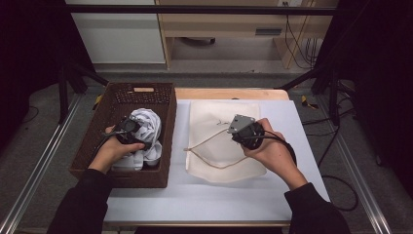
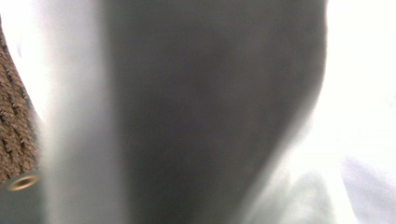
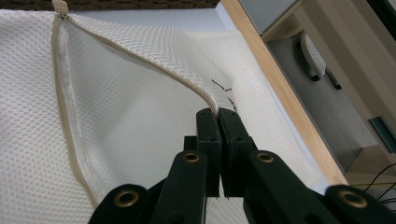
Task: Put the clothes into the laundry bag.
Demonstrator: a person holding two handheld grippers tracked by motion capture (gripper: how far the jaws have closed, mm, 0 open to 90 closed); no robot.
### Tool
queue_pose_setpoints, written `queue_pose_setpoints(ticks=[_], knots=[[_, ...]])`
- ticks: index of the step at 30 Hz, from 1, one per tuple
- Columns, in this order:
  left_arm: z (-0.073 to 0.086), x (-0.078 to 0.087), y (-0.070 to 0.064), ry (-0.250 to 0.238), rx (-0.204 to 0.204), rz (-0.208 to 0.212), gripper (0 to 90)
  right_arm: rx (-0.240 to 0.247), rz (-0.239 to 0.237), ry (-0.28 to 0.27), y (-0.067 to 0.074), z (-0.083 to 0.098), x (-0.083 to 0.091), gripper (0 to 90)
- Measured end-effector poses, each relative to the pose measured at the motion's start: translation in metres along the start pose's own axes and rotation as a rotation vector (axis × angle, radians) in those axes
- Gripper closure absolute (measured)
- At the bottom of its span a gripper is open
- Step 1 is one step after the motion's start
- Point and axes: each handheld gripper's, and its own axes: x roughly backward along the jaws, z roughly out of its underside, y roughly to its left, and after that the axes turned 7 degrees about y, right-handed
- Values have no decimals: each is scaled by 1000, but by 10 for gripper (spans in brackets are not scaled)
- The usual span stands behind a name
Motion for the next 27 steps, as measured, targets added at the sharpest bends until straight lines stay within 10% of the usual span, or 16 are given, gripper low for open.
queue_pose_setpoints(ticks=[16, 27], knots=[[-4, 3, 4, 43, 6, -49, 517, 10, -1, 2, 1, -2, -1, 882], [-10, 7, 6, 49, 13, -64, 596, 8, -17, 8, -3, 1, -4, 882]])
